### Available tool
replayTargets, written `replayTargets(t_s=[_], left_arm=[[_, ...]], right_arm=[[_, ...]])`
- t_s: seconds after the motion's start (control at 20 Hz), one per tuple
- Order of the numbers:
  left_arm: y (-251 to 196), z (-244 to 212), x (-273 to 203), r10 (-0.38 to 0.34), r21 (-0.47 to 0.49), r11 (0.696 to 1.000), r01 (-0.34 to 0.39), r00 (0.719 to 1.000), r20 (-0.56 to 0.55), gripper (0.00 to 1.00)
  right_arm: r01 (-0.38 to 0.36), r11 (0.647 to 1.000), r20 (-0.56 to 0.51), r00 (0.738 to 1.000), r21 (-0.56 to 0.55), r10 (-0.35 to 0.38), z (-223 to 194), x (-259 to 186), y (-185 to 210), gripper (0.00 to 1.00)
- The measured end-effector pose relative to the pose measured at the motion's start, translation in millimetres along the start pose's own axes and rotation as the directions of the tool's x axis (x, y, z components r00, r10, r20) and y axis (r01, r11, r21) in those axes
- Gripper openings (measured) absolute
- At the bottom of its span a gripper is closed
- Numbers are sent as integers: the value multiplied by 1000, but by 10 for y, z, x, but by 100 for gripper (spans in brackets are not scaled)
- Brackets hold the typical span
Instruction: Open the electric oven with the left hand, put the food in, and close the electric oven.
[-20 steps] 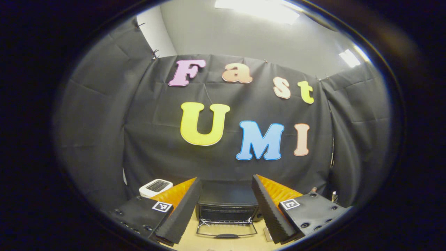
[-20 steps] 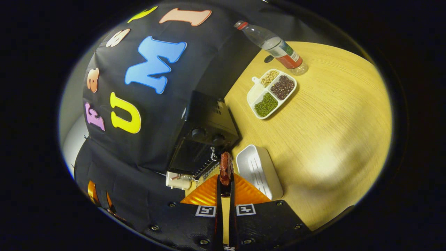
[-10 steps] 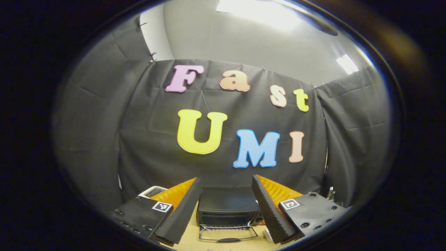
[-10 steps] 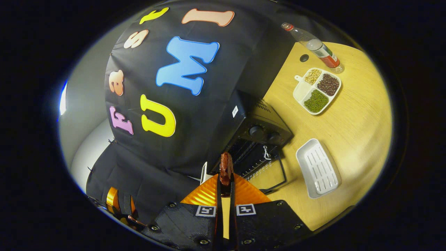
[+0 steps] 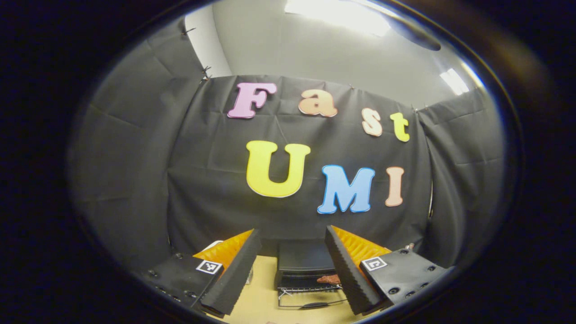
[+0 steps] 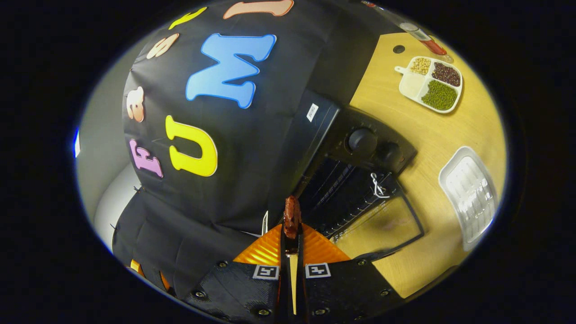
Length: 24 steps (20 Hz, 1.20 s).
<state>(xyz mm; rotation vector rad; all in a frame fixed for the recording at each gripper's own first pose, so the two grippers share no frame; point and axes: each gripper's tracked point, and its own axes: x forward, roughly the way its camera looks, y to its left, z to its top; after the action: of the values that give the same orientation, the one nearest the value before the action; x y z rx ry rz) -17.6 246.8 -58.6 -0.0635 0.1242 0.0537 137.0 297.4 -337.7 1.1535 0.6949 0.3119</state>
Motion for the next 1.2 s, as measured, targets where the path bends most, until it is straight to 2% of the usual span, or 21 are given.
replayTargets(t_s=[0.05, 0.1, 0.15, 0.2, 0.25, 0.35, 0.5, 0.7, 0.75, 0.8, 0.85, 0.9, 0.95, 1.0, 1.05, 1.1, 1.15, 1.2], left_arm=[[94, -26, -11, 15, -1, 1000, -15, 1000, -8, 100], [169, -53, -18, 28, -5, 1000, -28, 999, -17, 92], [245, -92, -27, 41, -10, 999, -42, 999, -25, 100], [313, -110, -35, 52, -17, 998, -53, 998, -30, 96], [363, -125, -29, 58, -21, 998, -59, 998, -29, 100], [453, -154, -43, 74, -20, 997, -74, 997, -32, 100], [601, -238, -11, 96, -19, 995, -97, 994, -54, 100], [741, -335, 66, 115, -50, 992, -120, 990, -83, 100], [763, -363, 100, 115, -57, 991, -120, 990, -82, 96], [769, -371, 121, 110, -66, 991, -116, 990, -85, 100], [766, -391, 124, 107, -72, 991, -113, 991, -85, 95], [770, -398, 128, 105, -75, 991, -111, 991, -85, 100], [786, -400, 141, 104, -73, 991, -110, 991, -83, 100], [791, -402, 152, 101, -69, 992, -107, 991, -83, 100], [782, -422, 185, 95, -64, 993, -101, 992, -83, 100], [764, -439, 213, 88, -59, 994, -93, 992, -85, 96], [738, -458, 249, 79, -55, 995, -84, 993, -87, 100], [704, -463, 287, 68, -55, 996, -73, 994, -88, 100]], right_arm=[[21, 1000, 5, 1000, 7, -21, -26, 127, -53, 7], [41, 999, 9, 999, 12, -41, -35, 236, -116, 7], [58, 998, 18, 998, 23, -59, -31, 366, -182, 7], [79, 996, 29, 996, 44, -80, -18, 483, -253, 7], [93, 994, 42, 994, 65, -96, 20, 578, -327, 7], [139, 986, 67, 987, 95, -145, 72, 765, -462, 7], [160, 980, 108, 979, 115, -172, 158, 1013, -538, 7], [278, 955, 146, 946, 102, -291, 237, 1148, -675, 12], [311, 946, 137, 937, 93, -321, 229, 1168, -717, 16], [345, 935, 135, 926, 81, -353, 229, 1174, -770, 17], [372, 925, 131, 916, 80, -380, 237, 1171, -811, 21], [399, 914, 134, 905, 69, -404, 247, 1152, -865, 23], [422, 905, 142, 894, 49, -424, 281, 1110, -886, 28], [429, 903, 148, 892, 26, -428, 284, 1081, -877, 41], [448, 894, 156, 883, 1, -443, 309, 1010, -867, 37], [462, 887, 175, 875, -27, -451, 346, 927, -845, 37], [466, 883, 181, 875, -60, -449, 370, 870, -803, 53], [473, 874, 179, 875, -113, -450, 365, 841, -808, 65]])
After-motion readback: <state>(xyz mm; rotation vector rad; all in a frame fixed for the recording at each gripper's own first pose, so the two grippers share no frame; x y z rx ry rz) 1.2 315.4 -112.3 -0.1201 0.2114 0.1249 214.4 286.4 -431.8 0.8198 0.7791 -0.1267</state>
